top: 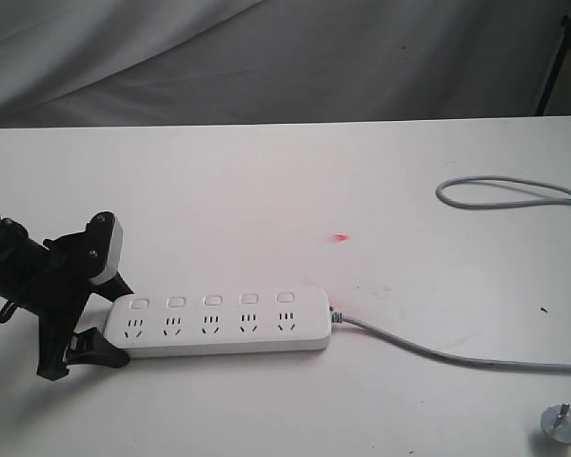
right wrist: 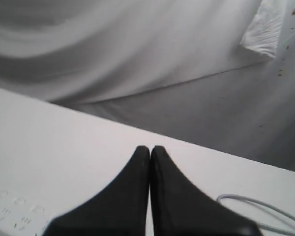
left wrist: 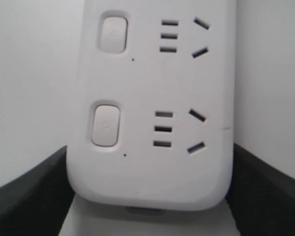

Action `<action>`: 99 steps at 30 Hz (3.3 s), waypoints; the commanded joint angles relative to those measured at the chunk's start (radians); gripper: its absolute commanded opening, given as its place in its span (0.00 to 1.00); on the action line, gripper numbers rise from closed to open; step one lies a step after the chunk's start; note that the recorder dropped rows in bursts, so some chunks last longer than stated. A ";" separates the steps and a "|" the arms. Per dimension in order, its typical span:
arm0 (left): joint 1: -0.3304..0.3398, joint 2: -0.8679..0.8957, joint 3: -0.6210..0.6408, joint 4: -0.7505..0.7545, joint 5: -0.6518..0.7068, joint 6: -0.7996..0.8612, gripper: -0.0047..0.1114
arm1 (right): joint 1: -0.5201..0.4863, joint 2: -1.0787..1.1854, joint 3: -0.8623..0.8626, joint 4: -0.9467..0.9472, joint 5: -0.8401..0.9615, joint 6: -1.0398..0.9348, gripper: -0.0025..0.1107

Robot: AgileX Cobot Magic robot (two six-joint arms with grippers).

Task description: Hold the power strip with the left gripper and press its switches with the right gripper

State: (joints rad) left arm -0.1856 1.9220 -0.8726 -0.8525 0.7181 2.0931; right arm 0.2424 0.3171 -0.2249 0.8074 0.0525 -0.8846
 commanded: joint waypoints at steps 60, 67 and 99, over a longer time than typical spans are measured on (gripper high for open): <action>-0.005 0.004 -0.005 -0.004 -0.007 0.001 0.62 | -0.126 -0.262 0.225 -0.778 0.091 0.991 0.02; -0.005 0.004 -0.005 -0.006 -0.007 0.001 0.62 | -0.126 -0.262 0.225 -0.778 0.091 0.991 0.02; 0.000 -0.287 -0.005 0.108 -0.160 -0.351 0.92 | -0.126 -0.262 0.225 -0.778 0.091 0.991 0.02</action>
State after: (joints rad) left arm -0.1856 1.7419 -0.8755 -0.7575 0.5947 1.8678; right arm 0.1208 0.0590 -0.0035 0.0440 0.1411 0.1046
